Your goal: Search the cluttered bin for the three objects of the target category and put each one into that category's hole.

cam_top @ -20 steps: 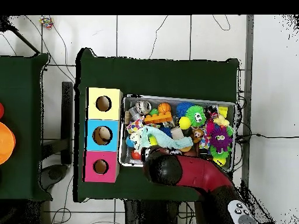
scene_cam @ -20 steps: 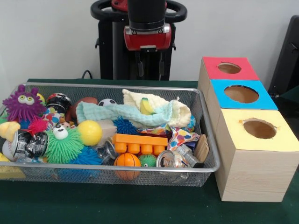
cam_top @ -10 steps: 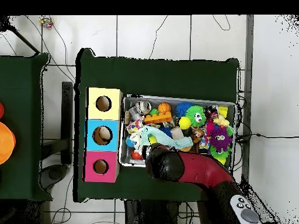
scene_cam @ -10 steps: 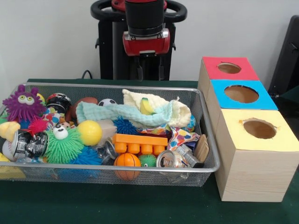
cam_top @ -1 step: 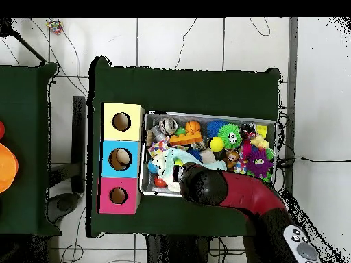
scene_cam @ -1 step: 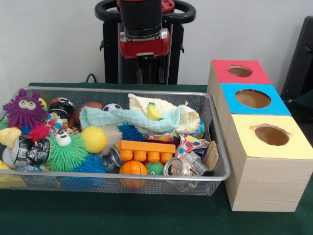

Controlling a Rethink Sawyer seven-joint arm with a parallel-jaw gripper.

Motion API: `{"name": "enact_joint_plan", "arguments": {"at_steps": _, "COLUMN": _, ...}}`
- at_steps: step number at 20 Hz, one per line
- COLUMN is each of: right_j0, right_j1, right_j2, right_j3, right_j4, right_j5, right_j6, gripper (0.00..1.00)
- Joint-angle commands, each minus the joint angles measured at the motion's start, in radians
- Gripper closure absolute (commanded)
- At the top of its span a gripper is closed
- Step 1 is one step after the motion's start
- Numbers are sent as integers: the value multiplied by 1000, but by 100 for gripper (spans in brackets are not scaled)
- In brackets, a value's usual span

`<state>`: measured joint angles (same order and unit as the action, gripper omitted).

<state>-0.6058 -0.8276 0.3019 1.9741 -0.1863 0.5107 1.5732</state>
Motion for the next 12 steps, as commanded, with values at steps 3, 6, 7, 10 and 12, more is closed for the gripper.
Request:
{"name": "enact_joint_plan", "arguments": {"at_steps": 3, "right_j0": -26, "right_j1": 25, "right_j2": 99, "right_j3": -145, "right_j4": -58, "right_j5": 157, "right_j6": -118, "gripper": 0}}
{"name": "enact_joint_plan", "arguments": {"at_steps": 6, "right_j0": -24, "right_j1": 30, "right_j2": 107, "right_j3": -159, "right_j4": -53, "right_j5": 152, "right_j6": -105, "gripper": 0}}
{"name": "enact_joint_plan", "arguments": {"at_steps": 7, "right_j0": -23, "right_j1": 34, "right_j2": 111, "right_j3": -166, "right_j4": -50, "right_j5": 160, "right_j6": -104, "gripper": 0}}
{"name": "enact_joint_plan", "arguments": {"at_steps": 10, "right_j0": -17, "right_j1": 40, "right_j2": 109, "right_j3": -201, "right_j4": -52, "right_j5": 193, "right_j6": -106, "gripper": 0}}
{"name": "enact_joint_plan", "arguments": {"at_steps": 12, "right_j0": -10, "right_j1": 51, "right_j2": 110, "right_j3": -229, "right_j4": -55, "right_j5": 206, "right_j6": -106, "gripper": 0}}
